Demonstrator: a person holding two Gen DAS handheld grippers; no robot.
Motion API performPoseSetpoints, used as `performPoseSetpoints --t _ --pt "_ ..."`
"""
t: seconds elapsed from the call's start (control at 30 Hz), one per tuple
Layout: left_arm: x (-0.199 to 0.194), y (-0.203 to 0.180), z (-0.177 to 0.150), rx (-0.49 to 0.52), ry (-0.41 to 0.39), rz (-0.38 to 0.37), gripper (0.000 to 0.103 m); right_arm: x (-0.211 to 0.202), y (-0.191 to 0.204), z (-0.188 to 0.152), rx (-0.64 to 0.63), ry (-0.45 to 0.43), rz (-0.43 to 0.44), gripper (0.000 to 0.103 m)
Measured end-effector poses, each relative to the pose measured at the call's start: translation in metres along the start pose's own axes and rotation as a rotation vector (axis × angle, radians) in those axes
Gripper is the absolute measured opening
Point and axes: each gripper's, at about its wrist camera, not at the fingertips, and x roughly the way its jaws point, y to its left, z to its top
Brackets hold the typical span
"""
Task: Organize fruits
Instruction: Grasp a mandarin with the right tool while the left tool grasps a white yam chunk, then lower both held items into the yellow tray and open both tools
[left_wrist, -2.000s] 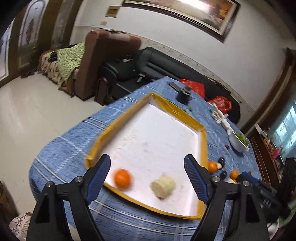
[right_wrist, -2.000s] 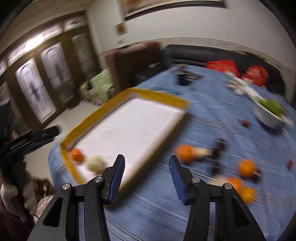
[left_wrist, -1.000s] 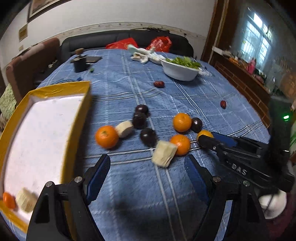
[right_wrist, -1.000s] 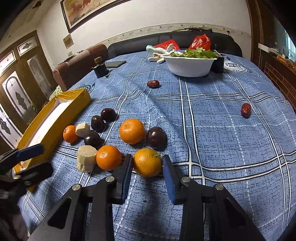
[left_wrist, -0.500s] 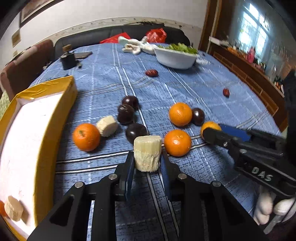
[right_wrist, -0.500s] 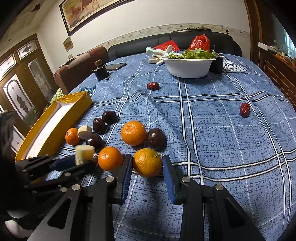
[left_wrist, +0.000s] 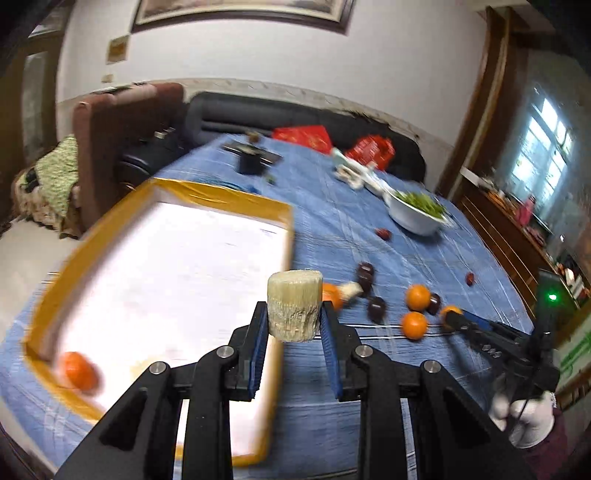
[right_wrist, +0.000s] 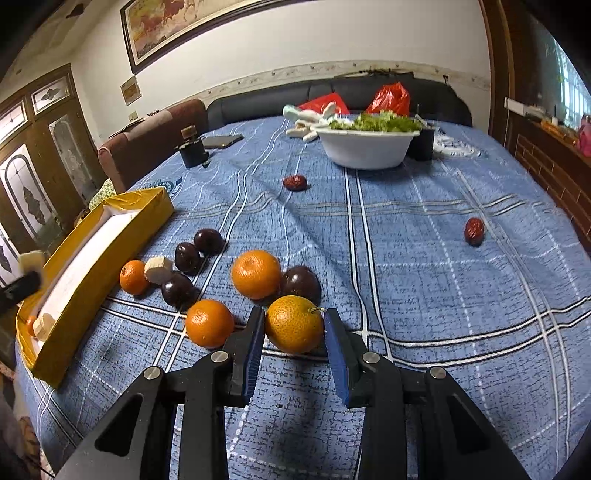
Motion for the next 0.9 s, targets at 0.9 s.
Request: performPoseSetpoints --t 0.9 --pt "0.028 0.17 0.011 -0.28 0.092 0.121 0.027 0.068 0.28 0.015 -0.378 0.233 0.346 0.037"
